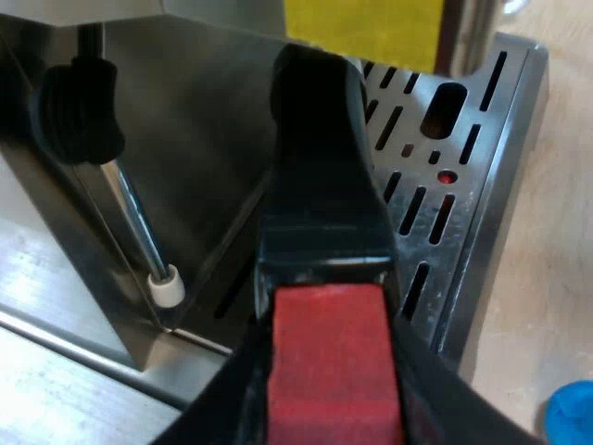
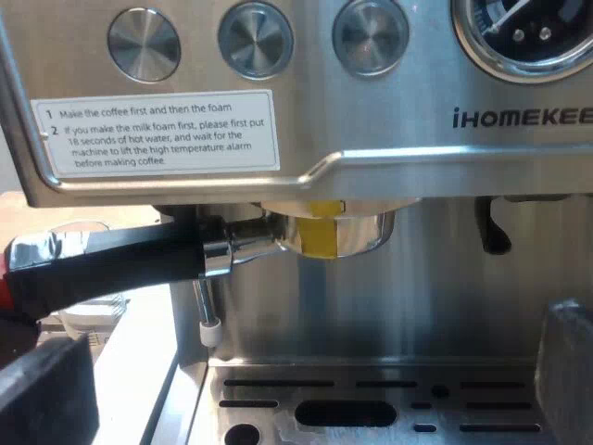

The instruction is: Put the handle in the coffee machine

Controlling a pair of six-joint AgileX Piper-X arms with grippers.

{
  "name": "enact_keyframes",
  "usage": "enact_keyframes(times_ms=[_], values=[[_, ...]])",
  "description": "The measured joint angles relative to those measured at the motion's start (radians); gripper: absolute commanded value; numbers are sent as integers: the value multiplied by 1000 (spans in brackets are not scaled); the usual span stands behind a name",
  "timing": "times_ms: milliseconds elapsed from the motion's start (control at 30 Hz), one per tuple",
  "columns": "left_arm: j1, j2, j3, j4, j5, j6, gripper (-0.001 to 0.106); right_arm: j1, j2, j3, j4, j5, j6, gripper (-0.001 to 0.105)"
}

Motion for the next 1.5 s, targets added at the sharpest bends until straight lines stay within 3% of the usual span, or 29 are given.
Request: enact_keyframes(times_ms=[100, 933, 1367, 1433, 1500], values=[[0, 0, 1, 16, 44, -9, 1, 0, 0, 0, 0, 0, 0, 98], [0, 0, -2, 15, 46, 1, 1, -1, 0, 0, 0, 2, 0, 98], [0, 0, -2, 15, 44, 1, 1, -19, 5, 0, 0, -49, 0, 98], [0, 0, -2, 15, 44, 1, 1, -36, 13, 0, -2, -49, 0, 94], [0, 0, -2, 15, 44, 1, 1, -63, 28, 0, -2, -49, 0, 79]])
